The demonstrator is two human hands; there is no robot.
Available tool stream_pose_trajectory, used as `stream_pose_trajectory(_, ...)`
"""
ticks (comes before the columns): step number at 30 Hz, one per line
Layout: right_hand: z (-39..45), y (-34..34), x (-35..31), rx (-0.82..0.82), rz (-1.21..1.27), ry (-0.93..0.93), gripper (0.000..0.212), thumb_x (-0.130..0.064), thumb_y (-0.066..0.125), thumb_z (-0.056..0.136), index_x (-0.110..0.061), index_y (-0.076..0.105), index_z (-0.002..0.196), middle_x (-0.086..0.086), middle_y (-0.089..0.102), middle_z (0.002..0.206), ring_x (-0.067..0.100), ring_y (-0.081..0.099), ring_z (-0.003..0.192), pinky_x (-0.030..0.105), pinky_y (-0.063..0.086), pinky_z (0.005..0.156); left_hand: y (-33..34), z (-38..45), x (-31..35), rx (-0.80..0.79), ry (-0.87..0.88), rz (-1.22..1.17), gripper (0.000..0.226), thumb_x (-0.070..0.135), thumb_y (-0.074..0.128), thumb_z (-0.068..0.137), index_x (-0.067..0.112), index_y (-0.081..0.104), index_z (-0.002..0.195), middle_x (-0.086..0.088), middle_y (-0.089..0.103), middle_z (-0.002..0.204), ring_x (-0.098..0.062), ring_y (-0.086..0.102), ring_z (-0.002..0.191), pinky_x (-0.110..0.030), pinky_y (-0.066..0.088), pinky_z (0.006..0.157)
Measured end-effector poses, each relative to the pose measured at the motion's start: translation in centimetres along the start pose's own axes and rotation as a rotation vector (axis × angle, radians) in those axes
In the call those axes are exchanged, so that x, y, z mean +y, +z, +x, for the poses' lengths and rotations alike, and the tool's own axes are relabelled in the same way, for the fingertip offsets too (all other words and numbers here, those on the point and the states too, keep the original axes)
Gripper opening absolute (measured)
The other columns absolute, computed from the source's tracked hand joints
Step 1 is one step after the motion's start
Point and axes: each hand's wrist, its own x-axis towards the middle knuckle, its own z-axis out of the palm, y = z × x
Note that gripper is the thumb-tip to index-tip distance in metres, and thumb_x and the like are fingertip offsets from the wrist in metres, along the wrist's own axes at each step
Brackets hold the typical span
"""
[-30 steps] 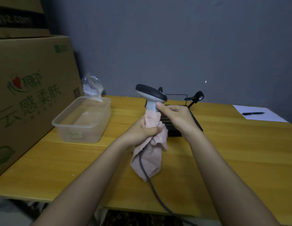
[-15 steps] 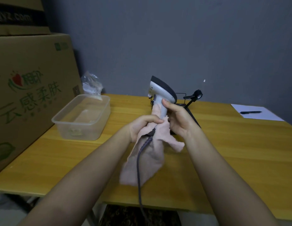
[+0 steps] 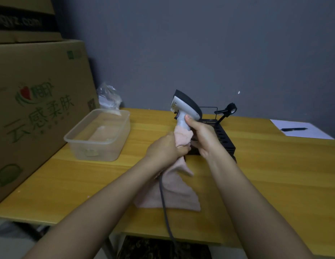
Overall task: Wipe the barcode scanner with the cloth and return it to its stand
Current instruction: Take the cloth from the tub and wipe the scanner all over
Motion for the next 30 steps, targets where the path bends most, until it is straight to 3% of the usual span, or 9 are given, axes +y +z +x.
stream_pose_trajectory(3,0.0,0.6,-0.5,0.075,-0.014,-0.038,0.048,-0.025,0.073,0.080,0.016,0.061,0.104,0.020,0.067,0.090,0.026,0.063,0.077,0.034,0.053,0.065,-0.7,-1.1,0.5,0.112,0.069,0.171,0.048,0.057,0.050,0.089,0.011,0.053,0.103,-0.004,0.066,0.094,-0.022,0.063,0.084,-0.033,0.042,0.063)
stream_pose_trajectory(6,-0.1,0.8,-1.0,0.117,0.001,-0.025,0.033,-0.021,0.076,0.077,0.008,0.068,0.090,0.021,0.072,0.097,0.026,0.068,0.082,0.043,0.055,0.084,-3.0,-1.0,0.5,-0.001,0.003,-0.467,0.029,0.039,0.040,0.100,0.019,0.060,0.095,0.001,0.066,0.092,-0.005,0.063,0.078,-0.018,0.046,0.063)
stream_pose_trajectory(9,-0.4,0.7,-0.8,0.067,0.056,0.025,0.026,-0.020,0.074,0.079,0.000,0.070,0.096,0.015,0.073,0.100,0.025,0.070,0.089,0.039,0.056,0.085,-3.8,-0.1,-0.2,-0.163,-0.167,-1.052,0.020,0.040,0.040,0.100,0.034,0.054,0.113,-0.001,0.065,0.116,-0.016,0.060,0.106,-0.031,0.044,0.099)
stream_pose_trajectory(11,-0.4,1.0,-0.3,0.058,0.053,0.018,0.026,-0.018,0.073,0.080,0.001,0.070,0.098,0.017,0.073,0.101,0.026,0.070,0.087,0.035,0.057,0.079,-3.6,-0.1,0.1,-0.314,-0.223,-1.270,0.040,0.046,0.035,0.099,0.027,0.051,0.130,-0.007,0.061,0.128,-0.021,0.056,0.121,-0.035,0.041,0.106)
stream_pose_trajectory(14,-0.7,1.5,0.3,0.090,0.071,0.011,0.016,-0.015,0.072,0.081,-0.001,0.071,0.088,0.018,0.072,0.097,0.028,0.070,0.086,0.038,0.056,0.081,-3.4,0.2,1.1,-0.321,-0.177,-1.350,0.058,0.045,0.034,0.100,0.015,0.030,0.149,-0.008,0.053,0.140,-0.020,0.054,0.126,-0.027,0.054,0.090)
stream_pose_trajectory(19,-1.4,1.6,1.2,0.191,-0.065,-0.094,0.026,-0.020,0.071,0.083,0.006,0.069,0.082,0.021,0.072,0.084,0.034,0.070,0.080,0.038,0.057,0.070,-2.1,-1.2,2.9,-0.215,-0.134,-1.299,0.062,0.056,0.024,0.097,0.010,0.058,0.119,-0.008,0.063,0.123,-0.012,0.061,0.112,-0.021,0.051,0.092)
stream_pose_trajectory(21,-1.8,1.9,1.8,0.190,-0.116,-0.131,0.037,-0.028,0.065,0.088,0.008,0.068,0.092,0.029,0.069,0.094,0.037,0.069,0.086,0.046,0.056,0.076,-1.5,-1.9,3.8,-0.164,-0.136,-1.377,0.064,0.059,0.023,0.095,0.011,0.058,0.119,-0.007,0.060,0.129,-0.011,0.053,0.124,-0.018,0.046,0.099)
stream_pose_trajectory(24,-2.7,2.2,2.3,0.074,-0.218,-0.167,0.033,-0.029,0.047,0.098,-0.013,0.065,0.120,0.011,0.069,0.113,0.019,0.066,0.102,0.039,0.052,0.094,-1.2,-1.2,3.3,-0.100,-0.153,-1.413,0.065,0.056,0.015,0.098,0.013,0.051,0.130,-0.008,0.058,0.131,-0.019,0.048,0.130,-0.023,0.040,0.093)
stream_pose_trajectory(30,-4.4,1.3,2.8,-0.118,-0.431,-0.359,0.045,-0.016,0.045,0.099,-0.022,0.039,0.143,-0.004,0.039,0.142,0.008,0.042,0.127,0.021,0.040,0.102,-1.0,-0.4,2.1,-0.076,-0.245,-1.403,0.050,0.042,0.034,0.101,0.004,0.051,0.128,-0.016,0.063,0.103,-0.024,0.064,0.093,-0.036,0.051,0.086)
